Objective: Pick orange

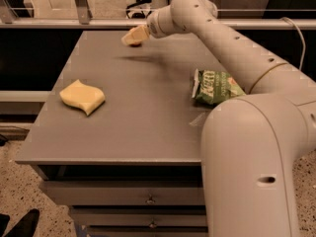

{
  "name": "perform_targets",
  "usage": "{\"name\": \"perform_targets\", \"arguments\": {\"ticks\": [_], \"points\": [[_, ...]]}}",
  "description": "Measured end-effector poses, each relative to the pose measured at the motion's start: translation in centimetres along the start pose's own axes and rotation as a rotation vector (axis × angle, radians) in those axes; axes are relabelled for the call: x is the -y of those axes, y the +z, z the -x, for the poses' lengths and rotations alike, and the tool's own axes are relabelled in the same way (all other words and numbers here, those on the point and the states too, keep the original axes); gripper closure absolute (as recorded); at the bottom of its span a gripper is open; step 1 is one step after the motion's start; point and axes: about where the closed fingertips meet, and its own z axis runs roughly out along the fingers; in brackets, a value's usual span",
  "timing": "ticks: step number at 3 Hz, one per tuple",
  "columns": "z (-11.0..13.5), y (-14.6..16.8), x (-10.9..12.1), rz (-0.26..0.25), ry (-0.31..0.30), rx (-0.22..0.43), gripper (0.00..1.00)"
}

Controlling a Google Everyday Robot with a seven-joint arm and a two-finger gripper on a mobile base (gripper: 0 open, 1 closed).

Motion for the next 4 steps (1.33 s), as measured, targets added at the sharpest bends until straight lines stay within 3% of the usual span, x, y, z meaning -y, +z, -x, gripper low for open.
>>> {"name": "perform_targets", "arguments": {"ticks": [2,4], "points": [[-0.7,4.5,-0.9,0.063,0.040,-0.006,0.02],[-1.1,5.6,-0.6,0.076,0.057,0.001,0.48]]}}
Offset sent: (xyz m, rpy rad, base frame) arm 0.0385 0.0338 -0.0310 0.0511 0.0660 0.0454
